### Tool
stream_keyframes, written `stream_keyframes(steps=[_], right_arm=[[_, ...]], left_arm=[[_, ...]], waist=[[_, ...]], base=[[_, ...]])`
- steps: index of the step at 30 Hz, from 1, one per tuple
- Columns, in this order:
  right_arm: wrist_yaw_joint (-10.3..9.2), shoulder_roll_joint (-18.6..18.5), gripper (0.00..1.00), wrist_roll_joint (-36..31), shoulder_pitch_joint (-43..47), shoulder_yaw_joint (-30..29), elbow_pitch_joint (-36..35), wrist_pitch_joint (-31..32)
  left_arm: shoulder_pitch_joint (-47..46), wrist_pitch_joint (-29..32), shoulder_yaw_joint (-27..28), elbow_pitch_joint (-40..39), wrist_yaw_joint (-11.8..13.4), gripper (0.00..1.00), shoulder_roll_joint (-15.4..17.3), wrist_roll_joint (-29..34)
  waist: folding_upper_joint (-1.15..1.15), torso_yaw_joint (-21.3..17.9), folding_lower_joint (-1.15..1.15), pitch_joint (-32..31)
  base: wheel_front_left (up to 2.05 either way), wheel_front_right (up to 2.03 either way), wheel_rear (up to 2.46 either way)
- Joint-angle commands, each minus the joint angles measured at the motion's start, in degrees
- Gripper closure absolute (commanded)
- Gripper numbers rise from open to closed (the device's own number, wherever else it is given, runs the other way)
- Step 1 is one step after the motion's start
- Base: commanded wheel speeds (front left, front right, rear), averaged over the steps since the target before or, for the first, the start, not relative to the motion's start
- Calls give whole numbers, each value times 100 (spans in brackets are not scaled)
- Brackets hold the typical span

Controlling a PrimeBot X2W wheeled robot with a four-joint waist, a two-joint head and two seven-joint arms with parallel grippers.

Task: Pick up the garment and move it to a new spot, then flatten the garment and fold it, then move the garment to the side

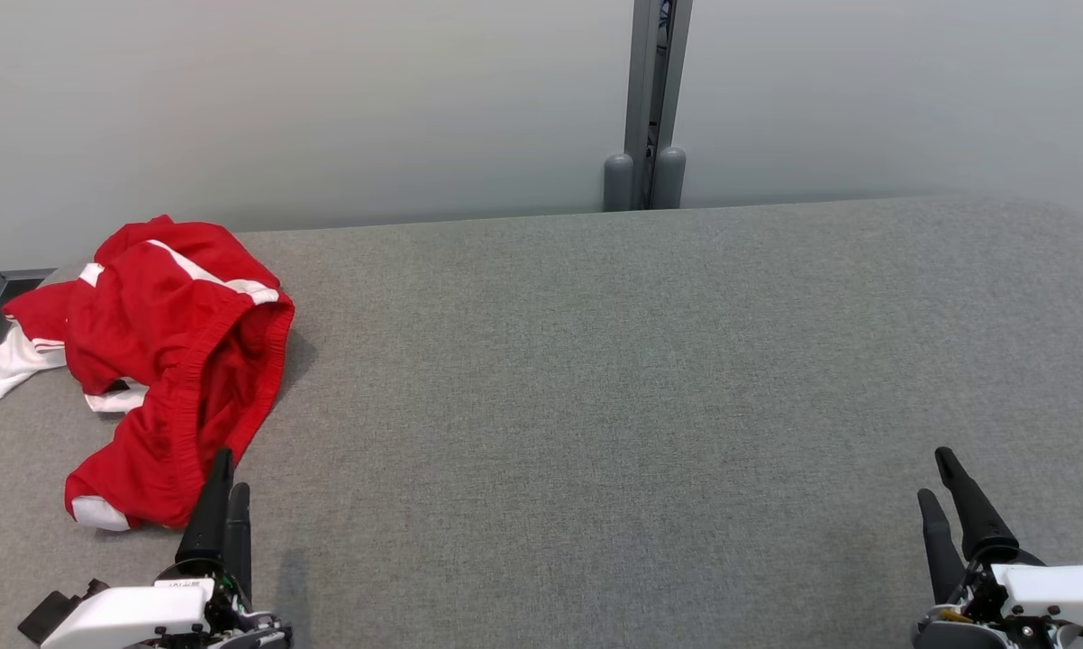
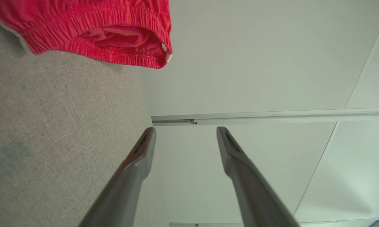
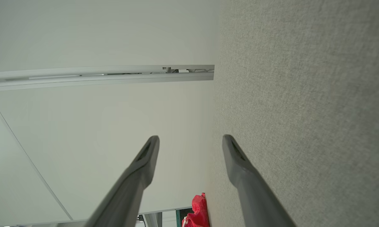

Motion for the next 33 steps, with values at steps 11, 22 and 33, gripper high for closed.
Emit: stream_keyframes(steps=[11, 22, 33], right_arm=[[4, -68, 0, -492, -23, 24, -170, -344], [6, -85, 0, -1765, 45, 27, -568, -612], [7, -100, 0, -3239, 118, 185, -1008, -849]], left_arm=[[-69, -323, -258, -306, 101, 0, 71, 715], [-24, -593, -491, -728, 367, 0, 84, 1985], [65, -830, -674, -891, 557, 0, 94, 3353]], waist=[[0, 6, 0, -7], [0, 12, 0, -16], [0, 23, 0, -20]], base=[[0, 0, 0], [0, 0, 0], [0, 0, 0]])
